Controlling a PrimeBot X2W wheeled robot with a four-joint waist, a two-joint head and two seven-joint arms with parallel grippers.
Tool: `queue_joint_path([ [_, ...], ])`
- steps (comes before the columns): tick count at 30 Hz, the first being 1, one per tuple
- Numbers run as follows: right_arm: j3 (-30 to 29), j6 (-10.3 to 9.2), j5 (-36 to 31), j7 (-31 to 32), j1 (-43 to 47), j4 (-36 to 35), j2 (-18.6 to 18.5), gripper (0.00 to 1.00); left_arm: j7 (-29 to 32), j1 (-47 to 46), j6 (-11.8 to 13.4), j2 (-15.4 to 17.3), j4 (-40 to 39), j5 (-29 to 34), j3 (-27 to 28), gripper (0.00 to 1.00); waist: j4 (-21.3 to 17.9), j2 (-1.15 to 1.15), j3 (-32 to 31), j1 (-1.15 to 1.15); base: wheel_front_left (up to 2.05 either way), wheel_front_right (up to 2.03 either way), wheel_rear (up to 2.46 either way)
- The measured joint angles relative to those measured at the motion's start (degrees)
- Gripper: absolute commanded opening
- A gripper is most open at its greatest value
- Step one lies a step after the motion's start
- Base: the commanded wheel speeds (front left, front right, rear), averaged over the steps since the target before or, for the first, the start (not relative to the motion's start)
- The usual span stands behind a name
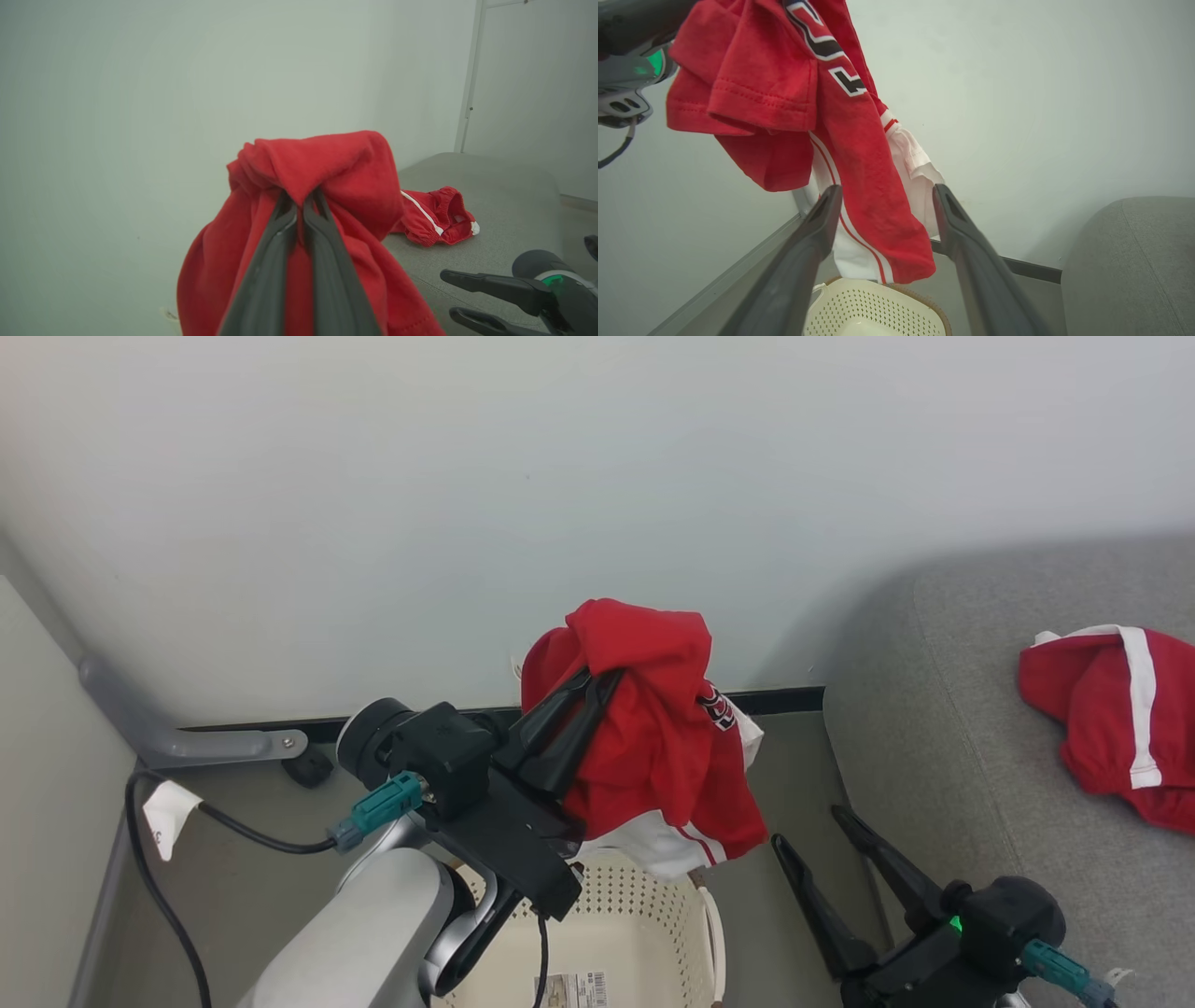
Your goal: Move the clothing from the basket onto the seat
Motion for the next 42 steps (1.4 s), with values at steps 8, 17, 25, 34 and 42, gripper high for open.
queue_joint_path([
  [8,3.69,0.0,-0.23,1.04,-3.89,-0.85,-2.24,1.0,2.47,0.02,0.34,0.54,-2.18,0.01,-0.64,0.0,0.37,0.01,0.25,0.0,0.0,0.0,0.0],
  [17,6.02,0.01,-0.75,3.05,-7.44,0.36,-3.94,1.0,5.06,0.16,0.45,0.64,-3.93,0.01,-2.31,0.0,1.11,0.01,0.53,0.0,0.0,0.0,0.0],
  [25,10.85,0.04,0.69,5.52,-13.16,5.94,-5.12,1.0,6.59,0.13,0.36,-0.26,-4.35,0.01,-4.27,0.0,2.93,0.01,0.56,0.0,0.0,0.0,0.0],
  [34,22.52,0.05,5.36,7.58,-20.03,11.91,-4.82,1.0,7.53,0.04,-0.14,-0.89,-4.36,-1.1,-5.9,0.0,5.69,0.01,0.19,0.0,0.0,0.0,0.0],
  [42,23.23,0.05,9.39,8.44,-21.92,18.07,-1.27,0.0,8.06,0.11,-0.52,0.13,-4.49,-1.48,-5.86,0.0,7.36,0.01,-0.22,0.0,0.0,0.0,0.0],
])
